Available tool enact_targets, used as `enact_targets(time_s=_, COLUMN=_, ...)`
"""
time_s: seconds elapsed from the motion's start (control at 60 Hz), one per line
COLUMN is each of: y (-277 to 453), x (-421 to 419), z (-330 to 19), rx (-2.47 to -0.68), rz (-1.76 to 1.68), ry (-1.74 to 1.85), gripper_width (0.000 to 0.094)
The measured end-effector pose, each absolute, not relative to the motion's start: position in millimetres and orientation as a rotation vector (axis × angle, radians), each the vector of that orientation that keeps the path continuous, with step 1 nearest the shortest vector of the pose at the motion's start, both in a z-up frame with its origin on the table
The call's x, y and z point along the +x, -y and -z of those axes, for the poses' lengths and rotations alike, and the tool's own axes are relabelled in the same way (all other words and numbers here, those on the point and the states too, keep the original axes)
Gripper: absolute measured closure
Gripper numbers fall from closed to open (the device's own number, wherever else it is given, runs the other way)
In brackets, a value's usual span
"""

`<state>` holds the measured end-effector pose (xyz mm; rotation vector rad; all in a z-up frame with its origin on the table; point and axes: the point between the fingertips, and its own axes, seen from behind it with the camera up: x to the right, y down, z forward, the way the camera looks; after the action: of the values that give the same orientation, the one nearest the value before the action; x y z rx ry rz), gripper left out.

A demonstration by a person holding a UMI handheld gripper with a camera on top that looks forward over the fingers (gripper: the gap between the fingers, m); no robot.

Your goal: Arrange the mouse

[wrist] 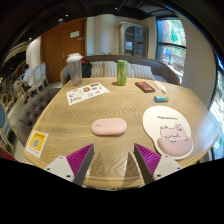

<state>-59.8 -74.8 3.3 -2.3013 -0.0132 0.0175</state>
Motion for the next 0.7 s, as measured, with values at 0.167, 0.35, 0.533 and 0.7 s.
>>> enact_targets(time_s=0.167, y=33.4, x=-62.0, z=16.1, rx=-2.251, rz=-0.048, ry=0.092, gripper_width=0.0086)
enact_targets(time_s=0.35, y=-8.8, x=-63.0, z=13.3, rx=-2.199, rz=-0.063, ry=0.16, gripper_width=0.0095)
enact_targets(time_s=0.533, y=-42.5, x=-62.6, z=14.4, rx=-2.188, rz=-0.101, ry=0.161, gripper_width=0.011)
enact_targets(time_s=0.7, y=-53.2, x=-62.2, z=15.8, rx=-2.203, rz=-0.101, ry=0.172, gripper_width=0.0325)
